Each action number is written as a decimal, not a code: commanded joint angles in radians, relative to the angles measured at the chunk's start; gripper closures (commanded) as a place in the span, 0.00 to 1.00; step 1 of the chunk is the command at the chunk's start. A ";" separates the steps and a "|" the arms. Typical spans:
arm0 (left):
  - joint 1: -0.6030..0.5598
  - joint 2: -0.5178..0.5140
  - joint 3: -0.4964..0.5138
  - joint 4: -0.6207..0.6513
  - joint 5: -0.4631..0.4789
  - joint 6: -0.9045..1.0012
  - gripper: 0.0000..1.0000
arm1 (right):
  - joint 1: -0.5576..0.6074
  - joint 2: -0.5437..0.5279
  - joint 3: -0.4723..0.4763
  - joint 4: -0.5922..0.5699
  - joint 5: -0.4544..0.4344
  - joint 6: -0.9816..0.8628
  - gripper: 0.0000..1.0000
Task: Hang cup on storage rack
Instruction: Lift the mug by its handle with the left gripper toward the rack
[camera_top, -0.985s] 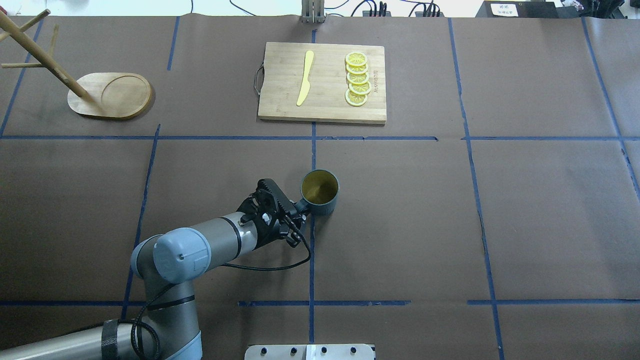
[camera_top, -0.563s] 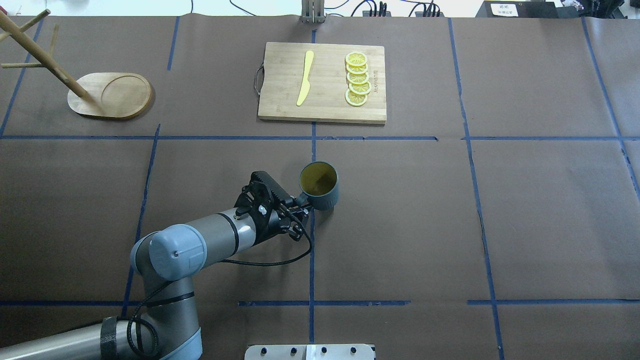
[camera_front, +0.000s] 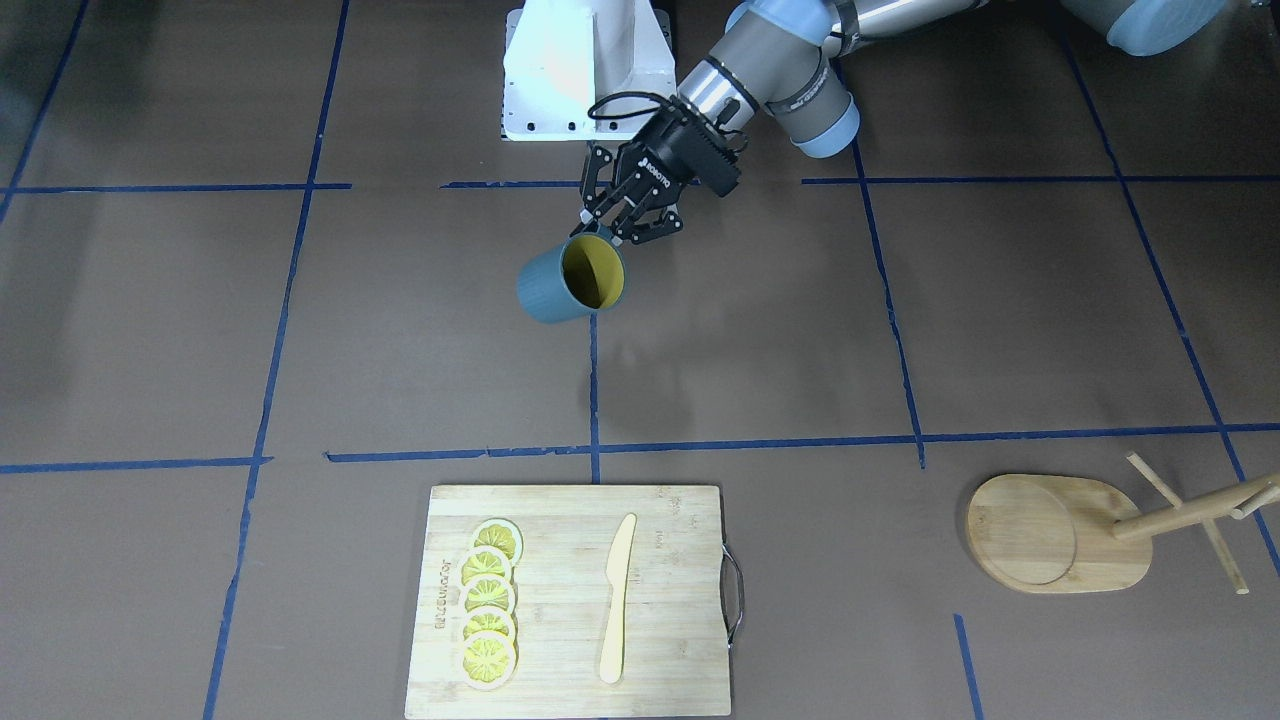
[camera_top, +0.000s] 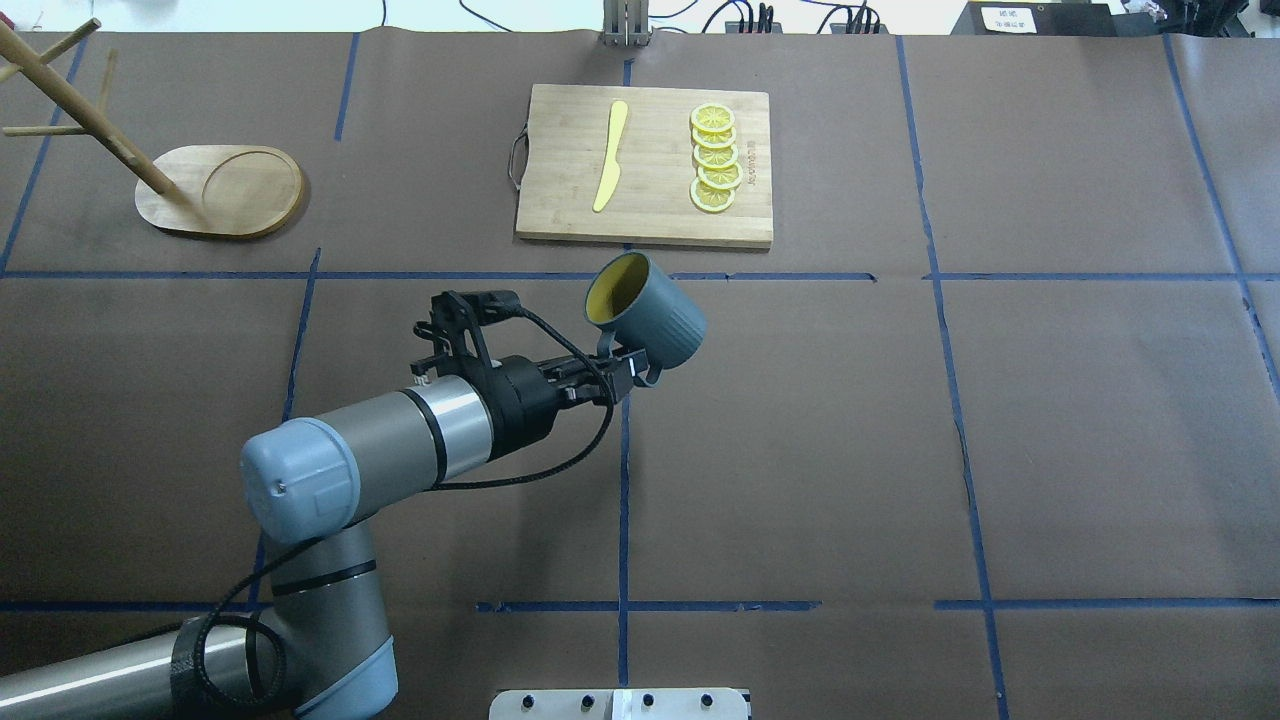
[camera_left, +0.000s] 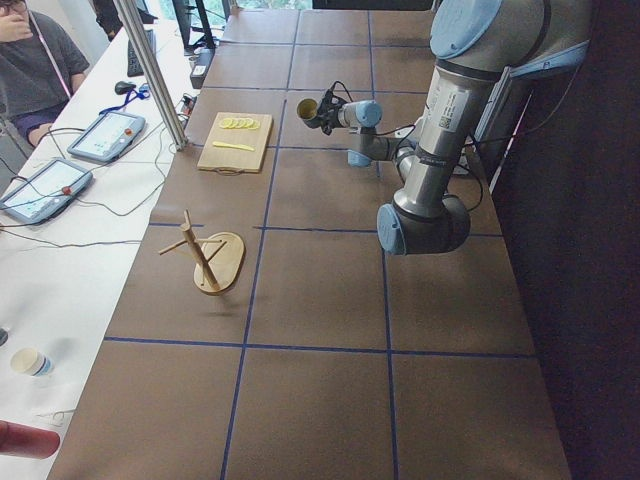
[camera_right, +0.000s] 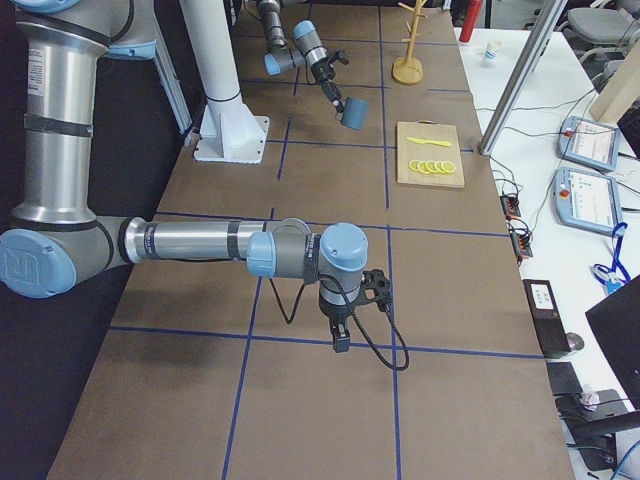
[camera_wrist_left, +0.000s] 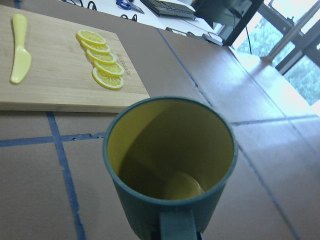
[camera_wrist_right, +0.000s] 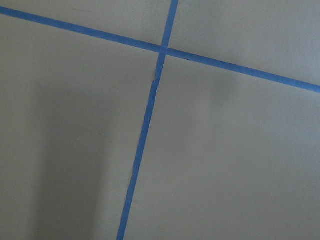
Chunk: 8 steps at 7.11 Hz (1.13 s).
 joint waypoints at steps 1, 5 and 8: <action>-0.092 0.001 -0.026 -0.179 0.000 -0.357 0.97 | -0.001 0.002 -0.005 0.001 0.026 0.002 0.00; -0.351 0.011 -0.007 -0.240 0.001 -1.068 0.97 | -0.001 0.026 -0.011 0.001 0.026 0.003 0.00; -0.545 0.066 0.058 -0.246 -0.003 -1.350 0.97 | -0.001 0.032 -0.017 0.001 0.027 0.002 0.00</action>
